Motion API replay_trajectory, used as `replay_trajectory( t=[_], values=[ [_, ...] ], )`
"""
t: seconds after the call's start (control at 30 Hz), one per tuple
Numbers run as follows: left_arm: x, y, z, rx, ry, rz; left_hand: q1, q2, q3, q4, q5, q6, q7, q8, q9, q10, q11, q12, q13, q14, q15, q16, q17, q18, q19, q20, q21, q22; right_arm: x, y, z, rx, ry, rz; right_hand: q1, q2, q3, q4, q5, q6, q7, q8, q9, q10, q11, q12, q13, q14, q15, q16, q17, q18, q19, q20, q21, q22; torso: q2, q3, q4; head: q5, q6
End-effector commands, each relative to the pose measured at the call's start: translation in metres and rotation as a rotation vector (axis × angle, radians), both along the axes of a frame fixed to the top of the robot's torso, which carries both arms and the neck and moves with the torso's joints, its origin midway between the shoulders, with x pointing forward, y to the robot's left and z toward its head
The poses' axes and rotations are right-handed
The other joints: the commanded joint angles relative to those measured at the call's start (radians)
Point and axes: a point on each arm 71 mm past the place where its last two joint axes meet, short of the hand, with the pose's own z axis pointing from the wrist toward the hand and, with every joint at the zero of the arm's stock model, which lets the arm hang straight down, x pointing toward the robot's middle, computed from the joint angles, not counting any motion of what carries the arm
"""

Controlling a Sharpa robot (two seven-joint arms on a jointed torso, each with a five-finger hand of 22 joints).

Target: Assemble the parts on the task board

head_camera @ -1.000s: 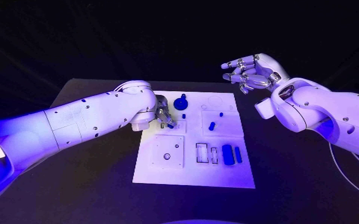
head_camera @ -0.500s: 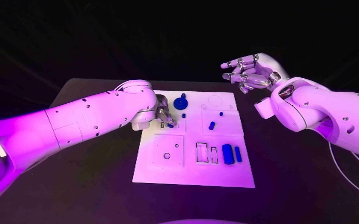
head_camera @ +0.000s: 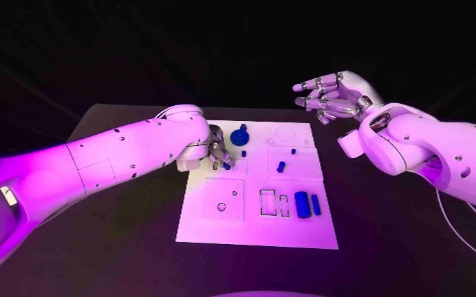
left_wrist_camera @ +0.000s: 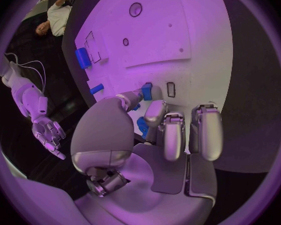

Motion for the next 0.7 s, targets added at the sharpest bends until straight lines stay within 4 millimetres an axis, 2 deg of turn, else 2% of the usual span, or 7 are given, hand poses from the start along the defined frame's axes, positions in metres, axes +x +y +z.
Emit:
replay_trajectory(
  t=[0.03, 0.33, 0.43, 0.6, 0.7],
  values=[
    [-0.0026, -0.0007, -0.0072, 0.012, 0.037, -0.008, -0.018, -0.002, -0.007, -0.012, -0.001, 0.014, -0.017, -0.005, -0.001, 0.004, -0.003, 0.005, 0.002, 0.105, -0.009, 0.002, 0.263, -0.012, 0.043, -0.006, 0.003, 0.136, -0.0011, 0.0024, -0.0006, -0.002, 0.006, 0.021, -0.010, -0.004, 0.005, 0.002, -0.005, -0.004, 0.003, 0.002, 0.000, -0.008, 0.001, -0.003, -0.001, 0.003, 0.002, -0.003, 0.000, 0.017, -0.007, 0.003, -0.006, 0.000, 0.000, -0.0002, 0.0004, -0.001, 0.000],
    [-0.0019, -0.0003, -0.0082, 0.015, 0.043, -0.009, -0.065, -0.023, -0.138, 0.031, -0.001, 0.036, -0.020, -0.012, -0.003, 0.009, -0.006, 0.015, 0.010, 0.105, -0.012, 0.002, 0.263, -0.013, 0.045, -0.009, 0.004, 0.141, -0.0013, 0.0025, -0.0006, -0.001, 0.008, 0.025, -0.014, -0.005, 0.006, 0.004, -0.006, -0.004, 0.004, 0.002, 0.000, -0.008, 0.002, -0.003, -0.001, 0.003, 0.002, -0.005, -0.001, 0.018, -0.008, 0.004, -0.008, -0.002, 0.001, -0.0002, 0.0008, -0.002, -0.002],
    [-0.0015, 0.0004, -0.0085, 0.018, 0.044, -0.008, -0.069, -0.027, -0.199, 0.050, 0.000, 0.042, -0.020, -0.017, -0.004, 0.009, -0.006, 0.017, 0.011, 0.105, -0.012, 0.002, 0.263, -0.013, 0.044, -0.009, 0.003, 0.141, -0.0015, 0.0030, -0.0006, 0.002, 0.009, 0.034, -0.030, -0.013, 0.000, 0.013, -0.005, -0.005, 0.003, 0.001, 0.000, -0.006, 0.003, 0.000, -0.002, 0.002, 0.003, -0.006, 0.000, 0.018, -0.009, 0.005, -0.010, -0.003, 0.001, -0.0004, 0.0006, -0.003, -0.002],
    [-0.0008, 0.0018, -0.0087, 0.021, 0.042, -0.004, -0.059, -0.028, -0.295, 0.074, 0.000, 0.047, -0.020, -0.023, -0.004, 0.010, -0.006, 0.021, 0.013, 0.105, -0.012, 0.002, 0.263, -0.013, 0.046, -0.010, 0.002, 0.143, -0.0019, 0.0039, -0.0006, 0.006, 0.011, 0.046, -0.048, -0.022, -0.016, 0.024, -0.055, -0.005, 0.000, 0.002, 0.001, -0.002, 0.001, 0.006, -0.002, 0.002, 0.002, -0.009, 0.003, 0.018, -0.010, 0.005, -0.014, -0.006, 0.000, -0.0001, 0.0009, -0.003, -0.004],
    [-0.0003, 0.0026, -0.0088, 0.022, 0.042, -0.002, -0.056, -0.026, -0.335, 0.087, -0.001, 0.049, -0.020, -0.025, -0.003, 0.010, -0.005, 0.021, 0.013, 0.105, -0.012, 0.002, 0.263, -0.013, 0.047, -0.010, 0.003, 0.145, -0.0019, 0.0039, -0.0006, 0.007, 0.011, 0.048, -0.049, -0.022, -0.020, 0.027, -0.070, -0.006, -0.001, 0.002, 0.001, -0.002, 0.000, 0.008, -0.002, 0.002, 0.002, -0.010, 0.003, 0.018, -0.010, 0.005, -0.015, -0.007, 0.000, -0.0008, 0.0009, -0.003, -0.003]
  ],
)
